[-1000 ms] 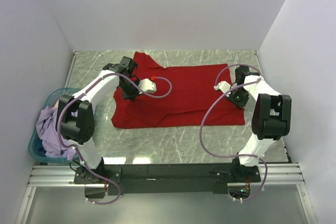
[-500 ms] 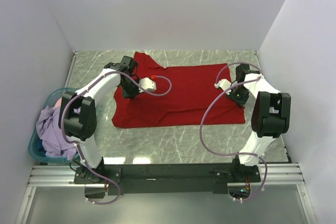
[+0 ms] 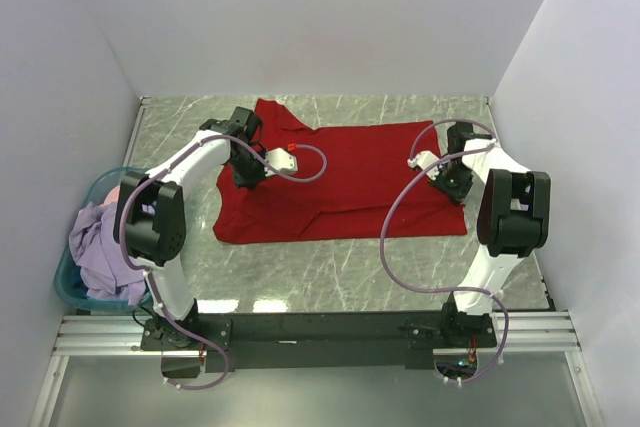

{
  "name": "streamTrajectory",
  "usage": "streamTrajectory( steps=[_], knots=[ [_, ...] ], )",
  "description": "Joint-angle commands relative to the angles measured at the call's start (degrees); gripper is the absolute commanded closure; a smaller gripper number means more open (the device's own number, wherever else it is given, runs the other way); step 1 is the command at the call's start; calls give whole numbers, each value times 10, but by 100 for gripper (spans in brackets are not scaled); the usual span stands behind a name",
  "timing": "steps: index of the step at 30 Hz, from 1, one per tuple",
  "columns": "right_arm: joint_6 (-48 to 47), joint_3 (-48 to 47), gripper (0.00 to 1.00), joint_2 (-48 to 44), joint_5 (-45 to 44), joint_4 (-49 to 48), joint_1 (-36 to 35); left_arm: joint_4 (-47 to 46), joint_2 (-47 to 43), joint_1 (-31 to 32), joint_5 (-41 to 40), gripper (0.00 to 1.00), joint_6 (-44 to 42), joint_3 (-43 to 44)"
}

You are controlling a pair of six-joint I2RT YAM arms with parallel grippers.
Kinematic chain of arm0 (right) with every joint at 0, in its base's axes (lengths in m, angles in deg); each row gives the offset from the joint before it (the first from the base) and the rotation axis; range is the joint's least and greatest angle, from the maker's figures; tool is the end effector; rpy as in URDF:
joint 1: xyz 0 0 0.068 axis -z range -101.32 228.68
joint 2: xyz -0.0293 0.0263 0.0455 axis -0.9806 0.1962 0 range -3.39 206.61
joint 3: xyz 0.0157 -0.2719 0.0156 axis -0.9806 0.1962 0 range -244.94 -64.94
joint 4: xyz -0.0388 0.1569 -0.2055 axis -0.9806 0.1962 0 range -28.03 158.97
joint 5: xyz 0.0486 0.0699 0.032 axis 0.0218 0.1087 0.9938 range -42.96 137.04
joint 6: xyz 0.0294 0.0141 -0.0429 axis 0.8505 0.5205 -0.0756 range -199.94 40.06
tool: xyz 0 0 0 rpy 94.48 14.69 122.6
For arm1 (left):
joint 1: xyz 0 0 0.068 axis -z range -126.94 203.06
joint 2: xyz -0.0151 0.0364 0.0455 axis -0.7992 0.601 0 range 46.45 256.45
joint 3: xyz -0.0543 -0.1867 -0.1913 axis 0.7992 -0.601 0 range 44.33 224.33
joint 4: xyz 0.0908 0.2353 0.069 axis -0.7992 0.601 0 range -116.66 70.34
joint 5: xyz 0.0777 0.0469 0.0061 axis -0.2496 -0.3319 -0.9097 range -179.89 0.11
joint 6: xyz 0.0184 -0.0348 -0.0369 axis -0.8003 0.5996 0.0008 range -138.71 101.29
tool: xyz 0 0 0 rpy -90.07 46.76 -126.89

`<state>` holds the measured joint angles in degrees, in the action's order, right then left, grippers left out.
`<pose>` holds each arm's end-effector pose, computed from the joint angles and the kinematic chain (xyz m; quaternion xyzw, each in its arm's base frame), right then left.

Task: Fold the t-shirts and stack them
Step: Fold the tshirt

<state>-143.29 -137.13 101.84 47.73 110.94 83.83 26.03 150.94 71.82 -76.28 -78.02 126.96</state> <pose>0.3414 -0.0303 0.1764 -0.4856 0.8714 -0.0342 0.0609 0.3427 -0.1252 0.2287 0.6321 0.7542 -0.0638 0.1659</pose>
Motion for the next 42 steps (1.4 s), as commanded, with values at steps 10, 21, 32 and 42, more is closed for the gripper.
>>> streamTrajectory(
  steps=[10,21,32,42],
  knots=[
    [8,-42,100,15,-6,-8,6,-13,14,-14,-4,99,-18,25],
    [107,-178,49,40,61,93,59,36,10,-79,64,49,79,68],
    [219,-128,48,38,193,193,135,7,-85,-138,154,35,241,-100],
    [272,-49,47,54,165,111,139,-45,-95,-144,128,33,297,-188]
  ],
)
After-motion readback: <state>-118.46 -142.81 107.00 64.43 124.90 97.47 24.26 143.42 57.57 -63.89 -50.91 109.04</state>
